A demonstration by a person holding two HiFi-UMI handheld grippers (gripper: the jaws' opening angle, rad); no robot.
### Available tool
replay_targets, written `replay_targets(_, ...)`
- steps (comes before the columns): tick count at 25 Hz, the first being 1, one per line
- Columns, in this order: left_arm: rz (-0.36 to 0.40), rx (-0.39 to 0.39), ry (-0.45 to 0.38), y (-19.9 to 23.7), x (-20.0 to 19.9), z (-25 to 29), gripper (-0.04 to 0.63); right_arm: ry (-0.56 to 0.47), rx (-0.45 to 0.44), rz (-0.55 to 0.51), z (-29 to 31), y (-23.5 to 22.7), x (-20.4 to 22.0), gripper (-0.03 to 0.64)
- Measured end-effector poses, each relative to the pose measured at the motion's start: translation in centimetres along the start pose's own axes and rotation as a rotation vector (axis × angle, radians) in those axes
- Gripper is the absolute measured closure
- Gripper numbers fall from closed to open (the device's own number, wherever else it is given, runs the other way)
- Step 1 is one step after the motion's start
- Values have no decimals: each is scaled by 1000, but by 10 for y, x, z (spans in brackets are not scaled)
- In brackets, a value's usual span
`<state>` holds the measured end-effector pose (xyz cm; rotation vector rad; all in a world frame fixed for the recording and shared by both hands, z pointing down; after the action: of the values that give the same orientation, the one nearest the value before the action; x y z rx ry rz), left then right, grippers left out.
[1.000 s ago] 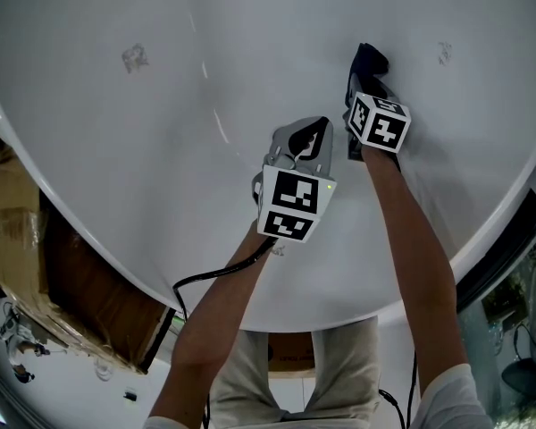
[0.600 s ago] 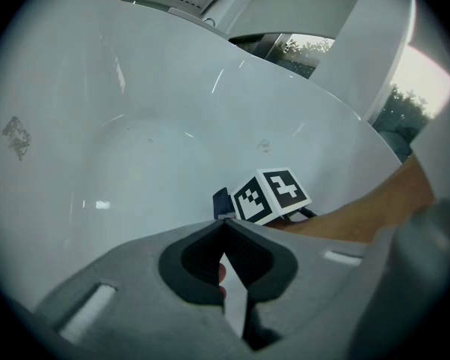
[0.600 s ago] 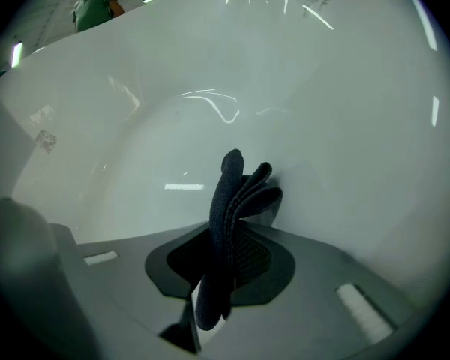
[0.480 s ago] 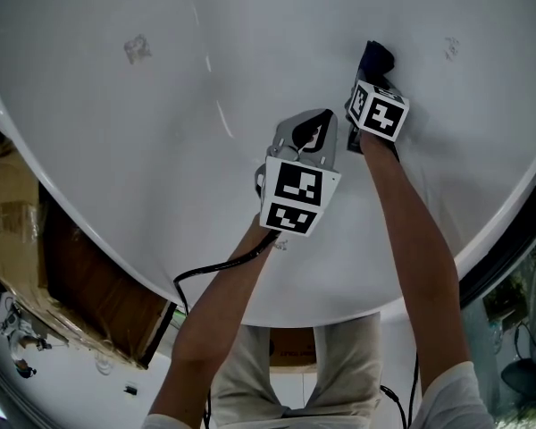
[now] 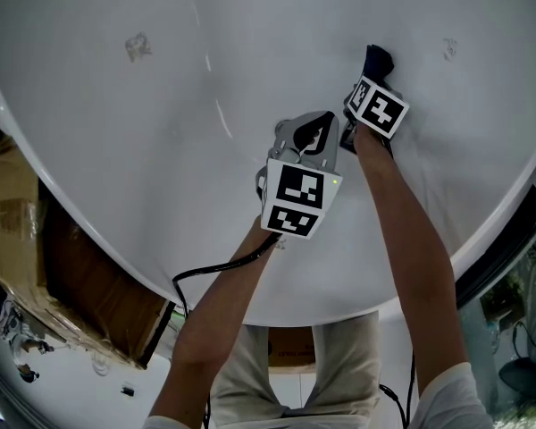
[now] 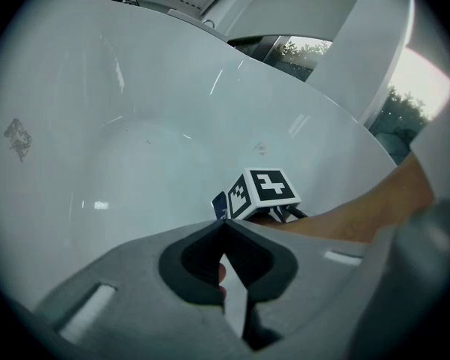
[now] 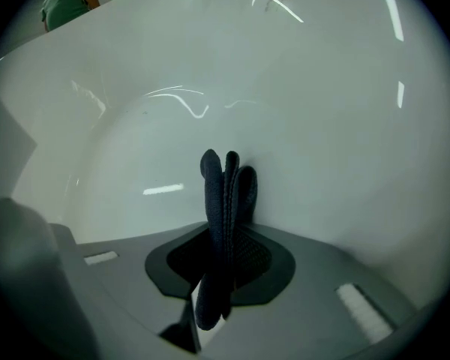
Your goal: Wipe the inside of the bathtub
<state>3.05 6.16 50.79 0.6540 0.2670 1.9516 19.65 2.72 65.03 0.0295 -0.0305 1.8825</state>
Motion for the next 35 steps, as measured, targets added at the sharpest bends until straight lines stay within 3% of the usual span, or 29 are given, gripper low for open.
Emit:
replay_targets(8,-1,-2,-9,-2,-5,-8,595,15,15,67,-9,-3,-1,558)
replay_targets(35,-20,-11,-32,-10,-13,-33,595,-18,27,92,-58,-18,11,558)
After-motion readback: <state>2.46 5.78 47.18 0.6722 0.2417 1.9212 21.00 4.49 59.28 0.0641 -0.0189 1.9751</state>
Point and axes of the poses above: the fingertips, and each gripper's own axes: z forward along the fingers, y to its left, x out of its underside, the point moved 8 cm from there along -z, backward along the fingers, and after that the axes turned 15 degrees about y, right-handed, at the moved point
